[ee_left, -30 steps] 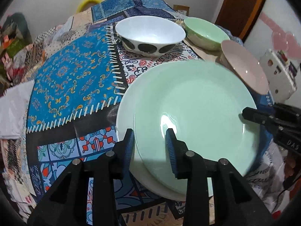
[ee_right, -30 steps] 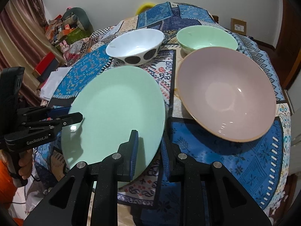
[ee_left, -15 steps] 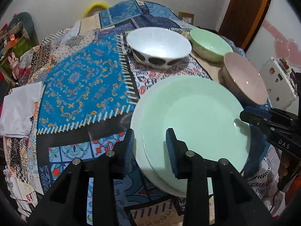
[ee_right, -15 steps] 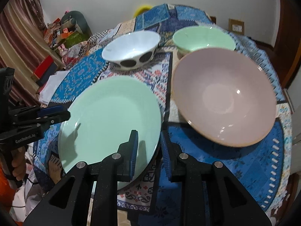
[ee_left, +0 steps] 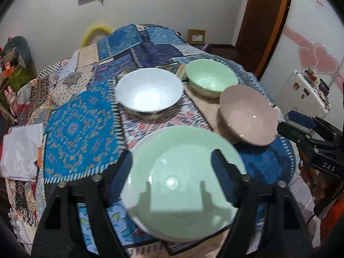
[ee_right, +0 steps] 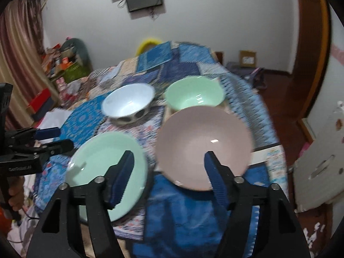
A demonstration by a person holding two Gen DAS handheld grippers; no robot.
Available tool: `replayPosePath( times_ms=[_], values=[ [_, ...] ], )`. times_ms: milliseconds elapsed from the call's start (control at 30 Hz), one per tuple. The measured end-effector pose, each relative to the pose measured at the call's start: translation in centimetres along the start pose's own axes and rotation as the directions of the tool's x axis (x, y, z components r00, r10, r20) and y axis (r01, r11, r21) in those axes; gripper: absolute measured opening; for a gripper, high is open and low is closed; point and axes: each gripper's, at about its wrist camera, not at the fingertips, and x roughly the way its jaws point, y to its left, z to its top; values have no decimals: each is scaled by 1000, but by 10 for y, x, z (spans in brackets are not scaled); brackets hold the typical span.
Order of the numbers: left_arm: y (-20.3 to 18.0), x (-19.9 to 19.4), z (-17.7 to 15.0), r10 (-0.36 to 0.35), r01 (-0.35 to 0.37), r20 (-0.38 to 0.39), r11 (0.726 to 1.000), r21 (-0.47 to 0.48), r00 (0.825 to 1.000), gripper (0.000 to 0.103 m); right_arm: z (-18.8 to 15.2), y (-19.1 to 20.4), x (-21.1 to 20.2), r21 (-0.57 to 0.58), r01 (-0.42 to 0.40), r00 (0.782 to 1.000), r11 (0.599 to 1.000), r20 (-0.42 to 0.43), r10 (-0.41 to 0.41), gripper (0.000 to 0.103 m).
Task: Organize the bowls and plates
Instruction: 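Reach both grippers to the pale pink bowl and grip its rim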
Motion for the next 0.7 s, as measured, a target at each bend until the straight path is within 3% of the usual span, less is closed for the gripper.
replayPosePath(
  times_ms=[433,700],
  values=[
    [-59,66,41,-36,40,-44,995,87,998,82,-3,-60,12,93,111,994,989,-5,-111,70],
    [-80,112,50,-60,71,-100,991,110,993,80,-9,-78,34,95,96,995,991,-44,-92,70]
  ],
)
